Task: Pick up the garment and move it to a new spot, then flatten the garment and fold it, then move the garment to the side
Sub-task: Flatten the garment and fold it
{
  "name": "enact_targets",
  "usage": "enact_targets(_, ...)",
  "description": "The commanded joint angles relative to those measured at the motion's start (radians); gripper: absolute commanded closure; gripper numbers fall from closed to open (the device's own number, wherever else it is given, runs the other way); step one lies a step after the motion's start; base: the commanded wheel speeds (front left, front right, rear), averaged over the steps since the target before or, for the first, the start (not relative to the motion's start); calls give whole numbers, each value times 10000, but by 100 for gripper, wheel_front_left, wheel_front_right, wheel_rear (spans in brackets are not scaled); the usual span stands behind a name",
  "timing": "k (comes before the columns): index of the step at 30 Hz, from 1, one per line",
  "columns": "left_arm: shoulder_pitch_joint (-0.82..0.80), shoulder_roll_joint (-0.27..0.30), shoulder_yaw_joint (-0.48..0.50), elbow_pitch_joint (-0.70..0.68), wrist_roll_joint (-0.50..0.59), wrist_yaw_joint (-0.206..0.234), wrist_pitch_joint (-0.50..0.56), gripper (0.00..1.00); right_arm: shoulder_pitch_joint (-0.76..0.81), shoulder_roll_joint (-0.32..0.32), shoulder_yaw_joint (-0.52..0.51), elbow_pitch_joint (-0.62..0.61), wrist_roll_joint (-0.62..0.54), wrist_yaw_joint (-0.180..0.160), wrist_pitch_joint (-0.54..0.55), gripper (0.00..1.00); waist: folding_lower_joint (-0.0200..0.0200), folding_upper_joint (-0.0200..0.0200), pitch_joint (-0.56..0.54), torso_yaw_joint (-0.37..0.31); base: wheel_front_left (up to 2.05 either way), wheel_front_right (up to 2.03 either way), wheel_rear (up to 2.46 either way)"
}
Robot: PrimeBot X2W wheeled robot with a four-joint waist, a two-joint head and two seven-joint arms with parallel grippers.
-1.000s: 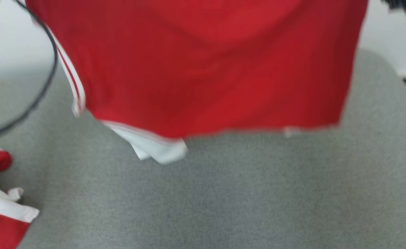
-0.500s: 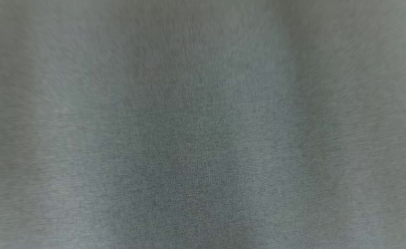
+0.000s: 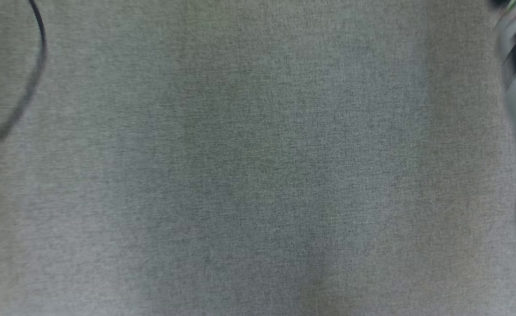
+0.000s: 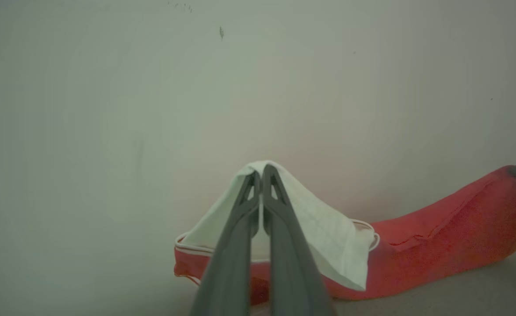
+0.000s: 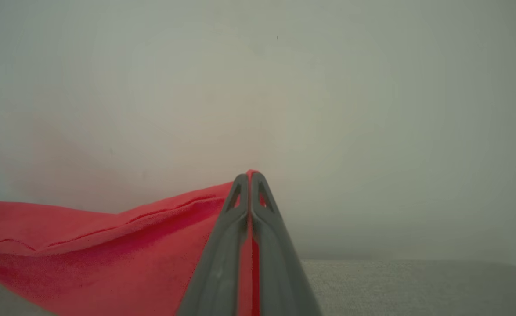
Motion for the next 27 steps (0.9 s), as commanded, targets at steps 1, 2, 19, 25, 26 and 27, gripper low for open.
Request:
enact_targets(1,541,302,-160,-285,-526,10,67,100,411,71,-51,-70,-37,-23,-44,100,-2,-4,-490,168,0,0,0)
enact_targets(2,1013,491,-325,-495,-954,8,178,100,661,79,-73,-156,-90,-23,-47,100,-2,-4,-681,178,0,0,0)
enact_targets(19,9524,2121,-199,-4810,-4963,1365,114,100,7520,-1024,1113,-2565,1878,-23,-47,100,-2,-4,-4443,258,0,0,0)
enact_targets(25,11985,2252,521,-6500,-5138,2294,-40,100,9414,-1521,1261,-3496,2531,-25,-49,100,-2,-4,-5196,181,0,0,0)
enact_targets(26,12375,2229,646,-6814,-5083,2408,-55,100,9712,-1591,1246,-3661,2627,-25,-49,100,-2,-4,-5274,172,0,0,0)
enact_targets(27,12752,2157,798,-7065,-5074,2525,-56,100,9996,-1652,1203,-3833,2720,-25,-49,100,-2,-4,-5355,168,0,0,0)
